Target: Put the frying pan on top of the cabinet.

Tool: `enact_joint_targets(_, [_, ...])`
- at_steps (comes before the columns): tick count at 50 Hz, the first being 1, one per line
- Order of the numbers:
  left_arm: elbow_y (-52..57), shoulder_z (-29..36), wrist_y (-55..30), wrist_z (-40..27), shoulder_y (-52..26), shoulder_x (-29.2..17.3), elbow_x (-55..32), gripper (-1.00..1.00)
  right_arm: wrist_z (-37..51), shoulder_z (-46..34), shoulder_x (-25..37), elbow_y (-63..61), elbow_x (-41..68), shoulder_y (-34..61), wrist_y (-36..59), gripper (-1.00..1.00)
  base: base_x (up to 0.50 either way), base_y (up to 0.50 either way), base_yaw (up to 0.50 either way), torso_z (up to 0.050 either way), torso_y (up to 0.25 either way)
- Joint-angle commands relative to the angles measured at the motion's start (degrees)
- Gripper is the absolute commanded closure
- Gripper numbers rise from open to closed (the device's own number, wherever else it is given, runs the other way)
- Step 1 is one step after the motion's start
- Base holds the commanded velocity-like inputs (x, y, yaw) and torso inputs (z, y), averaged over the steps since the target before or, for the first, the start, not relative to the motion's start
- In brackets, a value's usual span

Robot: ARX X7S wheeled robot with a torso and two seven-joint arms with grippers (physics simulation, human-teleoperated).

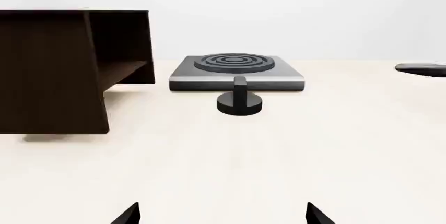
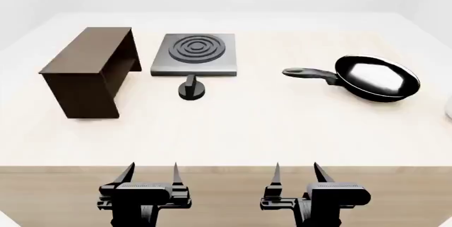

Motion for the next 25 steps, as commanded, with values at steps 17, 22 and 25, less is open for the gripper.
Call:
enact_joint_targets(17, [-0.39, 4.15, 1.01, -3.8, 0.04, -3.29, -2.23, -1.0, 3.78, -4.03, 3.19, 0.25, 3.26, 0.21, 0.81, -1.0, 0.0, 0.0, 0.0, 0.0, 0.0])
enact_joint_targets(22, [-0.4, 4.69, 1.2, -4.35, 0.06, -3.72, -2.54, -1.0, 3.37, -4.08, 3.67, -0.33, 5.37, 0.22, 1.73, -1.0, 0.0, -0.31, 0.0, 0.0, 0.0])
enact_joint_targets(25, [-0.48, 5.02, 1.28, -4.66, 0.03, -3.96, -2.63, -1.0, 3.58, -4.42, 3.85, -0.05, 5.63, 0.29, 1.6, -1.0, 0.0, -0.5, 0.0, 0.0, 0.0])
